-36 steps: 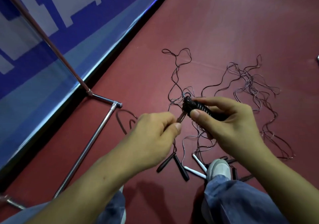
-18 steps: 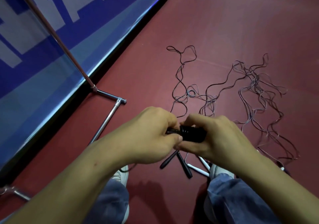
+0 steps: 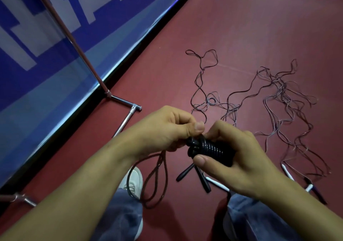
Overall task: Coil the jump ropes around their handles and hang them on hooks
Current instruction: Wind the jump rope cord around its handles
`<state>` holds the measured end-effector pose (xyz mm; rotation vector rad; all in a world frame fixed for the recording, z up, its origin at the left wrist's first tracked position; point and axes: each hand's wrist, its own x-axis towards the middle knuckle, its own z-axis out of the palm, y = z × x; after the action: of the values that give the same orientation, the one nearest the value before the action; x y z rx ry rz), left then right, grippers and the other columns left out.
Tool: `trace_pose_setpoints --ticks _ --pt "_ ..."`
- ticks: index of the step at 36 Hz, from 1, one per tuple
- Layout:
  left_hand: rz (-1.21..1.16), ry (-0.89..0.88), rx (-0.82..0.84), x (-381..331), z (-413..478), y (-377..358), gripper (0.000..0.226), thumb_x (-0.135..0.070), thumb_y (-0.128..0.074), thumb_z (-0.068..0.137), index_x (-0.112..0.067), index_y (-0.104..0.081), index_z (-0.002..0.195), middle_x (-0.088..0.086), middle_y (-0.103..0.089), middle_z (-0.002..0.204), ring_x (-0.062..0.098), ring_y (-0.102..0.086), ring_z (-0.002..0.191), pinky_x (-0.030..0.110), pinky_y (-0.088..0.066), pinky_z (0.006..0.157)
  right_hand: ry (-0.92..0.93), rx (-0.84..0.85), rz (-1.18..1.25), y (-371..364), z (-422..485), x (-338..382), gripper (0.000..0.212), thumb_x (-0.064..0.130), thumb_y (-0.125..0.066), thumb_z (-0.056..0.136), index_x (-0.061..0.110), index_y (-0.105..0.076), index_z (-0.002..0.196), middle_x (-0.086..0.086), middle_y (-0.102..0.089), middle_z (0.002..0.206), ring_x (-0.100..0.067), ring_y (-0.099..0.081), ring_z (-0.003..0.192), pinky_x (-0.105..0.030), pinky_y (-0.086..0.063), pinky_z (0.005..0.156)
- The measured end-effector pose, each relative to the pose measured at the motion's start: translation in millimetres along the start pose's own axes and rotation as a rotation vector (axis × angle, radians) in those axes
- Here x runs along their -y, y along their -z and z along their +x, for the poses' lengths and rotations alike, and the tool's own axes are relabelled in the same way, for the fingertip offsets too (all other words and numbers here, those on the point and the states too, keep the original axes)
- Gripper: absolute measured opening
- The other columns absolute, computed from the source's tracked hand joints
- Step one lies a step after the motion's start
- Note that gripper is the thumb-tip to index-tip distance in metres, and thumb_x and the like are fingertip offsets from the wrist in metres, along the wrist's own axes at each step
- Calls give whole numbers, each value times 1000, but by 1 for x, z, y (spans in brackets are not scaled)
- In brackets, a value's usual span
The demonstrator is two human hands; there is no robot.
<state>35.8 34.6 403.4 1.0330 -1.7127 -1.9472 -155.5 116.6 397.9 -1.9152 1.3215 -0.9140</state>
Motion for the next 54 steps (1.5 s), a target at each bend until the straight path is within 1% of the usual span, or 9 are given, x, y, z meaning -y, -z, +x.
trace_pose_setpoints --ticks 6,14,28,33,37,41,43,51,54 --pt "-232 31 -6 4 2 -16 35 -41 -55 95 -16 -55 71 3 -35 57 11 -24 46 32 -12 49 -78 -66 199 2 -1 4 33 48 -73 82 34 -53 106 -12 -60 64 -25 -44 47 -39 -38 43" --pt "-489 89 -14 6 6 -30 44 -48 -52 96 -18 -59 64 2 -33 49 9 -22 38 20 -16 41 -122 -131 296 7 2 6 29 42 -71 82 38 -60 108 -8 -59 62 -19 -39 46 -27 -34 45" --pt "-296 13 -128 -2 7 -26 38 -46 -59 86 -21 -60 58 -1 -26 53 9 -17 44 27 -11 45 -155 -105 244 10 5 3 33 48 -77 77 29 -53 88 -11 -66 68 -20 -43 51 -35 -40 48" --pt "-24 -32 -222 -8 5 -13 36 -48 -72 75 -15 -66 62 4 -36 51 12 -28 44 22 -24 43 -221 54 -44 11 6 3 36 63 -71 72 36 -53 90 0 -66 65 -22 -55 53 -46 -51 54" --pt "172 -73 -254 -12 2 -9 33 -46 -72 76 -17 -67 62 -14 -42 43 3 -33 42 16 -29 45 -278 153 -210 8 6 5 40 71 -62 68 39 -52 91 7 -64 64 -20 -57 58 -44 -54 58" --pt "283 -108 -270 -14 1 -9 34 -46 -76 81 -14 -73 68 -4 -47 49 8 -37 48 25 -32 51 -273 263 -452 6 7 7 52 79 -41 71 29 -50 84 1 -54 56 -17 -53 54 -43 -52 54" --pt "324 -130 -268 -14 1 -10 32 -42 -78 82 -16 -72 66 3 -49 52 10 -40 52 26 -34 54 -290 304 -497 5 7 6 57 80 -36 72 25 -49 79 0 -53 56 -16 -52 52 -42 -50 53" --pt "359 -186 -136 -18 -5 -12 26 -26 -79 86 -10 -70 67 -14 -51 47 1 -42 46 13 -33 50 -407 340 -480 0 11 1 66 92 -38 65 31 -54 84 1 -60 61 -17 -61 61 -41 -55 59" --pt "363 -211 -62 -20 -4 -13 29 -36 -79 84 -13 -72 68 1 -63 57 18 -49 52 30 -40 51 -336 369 -497 -2 9 8 62 92 -31 69 34 -48 77 1 -58 63 -18 -59 63 -40 -54 60"
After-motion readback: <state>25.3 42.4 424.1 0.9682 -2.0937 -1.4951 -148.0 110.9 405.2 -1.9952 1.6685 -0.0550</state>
